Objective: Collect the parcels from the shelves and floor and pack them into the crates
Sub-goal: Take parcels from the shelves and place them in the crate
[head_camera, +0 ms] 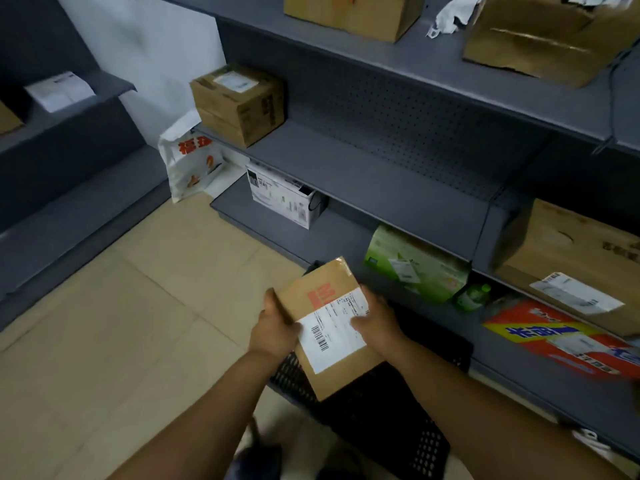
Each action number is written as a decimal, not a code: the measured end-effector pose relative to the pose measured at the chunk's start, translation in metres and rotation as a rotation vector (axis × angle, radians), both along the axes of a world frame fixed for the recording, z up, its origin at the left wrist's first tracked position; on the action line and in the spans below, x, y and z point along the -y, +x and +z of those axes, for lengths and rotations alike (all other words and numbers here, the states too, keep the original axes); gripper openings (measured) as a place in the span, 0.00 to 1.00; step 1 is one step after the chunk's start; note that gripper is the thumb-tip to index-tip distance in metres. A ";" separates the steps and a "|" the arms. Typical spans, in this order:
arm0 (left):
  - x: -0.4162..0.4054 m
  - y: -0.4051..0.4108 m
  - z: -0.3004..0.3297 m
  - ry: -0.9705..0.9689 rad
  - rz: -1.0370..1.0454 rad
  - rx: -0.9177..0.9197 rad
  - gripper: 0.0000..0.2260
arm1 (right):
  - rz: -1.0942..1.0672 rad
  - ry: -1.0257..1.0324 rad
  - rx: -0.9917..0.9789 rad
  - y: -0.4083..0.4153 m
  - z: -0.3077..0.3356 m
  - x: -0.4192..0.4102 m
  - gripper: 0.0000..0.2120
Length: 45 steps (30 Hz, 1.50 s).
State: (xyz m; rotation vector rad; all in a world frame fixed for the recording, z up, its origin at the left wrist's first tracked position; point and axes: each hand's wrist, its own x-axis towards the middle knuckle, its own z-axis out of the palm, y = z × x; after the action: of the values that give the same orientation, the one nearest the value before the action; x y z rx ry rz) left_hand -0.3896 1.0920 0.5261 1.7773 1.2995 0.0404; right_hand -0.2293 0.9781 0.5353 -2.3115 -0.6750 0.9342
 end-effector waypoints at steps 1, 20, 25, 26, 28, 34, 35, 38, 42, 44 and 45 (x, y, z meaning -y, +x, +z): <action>-0.010 0.004 -0.008 -0.022 0.002 -0.007 0.39 | 0.033 -0.100 0.070 0.003 -0.006 -0.011 0.31; -0.114 0.069 -0.275 -0.297 -0.033 -0.039 0.38 | 0.056 -0.350 0.257 0.042 -0.270 -0.139 0.37; -0.104 0.086 -0.384 -0.417 -0.002 0.022 0.42 | 0.155 -0.381 0.264 0.068 -0.377 -0.140 0.36; -0.102 0.089 -0.406 -0.434 0.005 0.021 0.43 | 0.176 -0.376 0.267 0.072 -0.398 -0.140 0.36; -0.099 0.095 -0.449 -0.460 0.036 0.002 0.45 | 0.213 -0.366 0.272 0.078 -0.440 -0.141 0.36; -0.091 0.106 -0.556 -0.453 0.036 -0.041 0.49 | 0.233 -0.352 0.304 0.087 -0.554 -0.137 0.37; -0.091 0.107 -0.569 -0.413 0.019 -0.072 0.50 | 0.221 -0.325 0.310 0.086 -0.569 -0.137 0.37; -0.091 0.109 -0.596 -0.376 -0.010 -0.117 0.52 | 0.213 -0.275 0.325 0.082 -0.604 -0.137 0.38; -0.094 0.101 -0.617 -0.346 -0.144 -0.137 0.51 | 0.284 -0.281 0.319 0.080 -0.627 -0.139 0.38; -0.098 0.095 -0.615 -0.312 -0.234 -0.127 0.46 | 0.334 -0.316 0.318 0.076 -0.631 -0.137 0.40; -0.101 0.092 -0.612 -0.272 -0.265 -0.141 0.43 | 0.340 -0.333 0.300 0.071 -0.631 -0.134 0.41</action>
State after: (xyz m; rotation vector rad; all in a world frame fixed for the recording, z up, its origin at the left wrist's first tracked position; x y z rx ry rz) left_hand -0.2971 1.1932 -0.0858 1.7227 1.0965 -0.3982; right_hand -0.1581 1.1122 -0.0957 -2.7196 -1.1405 0.9079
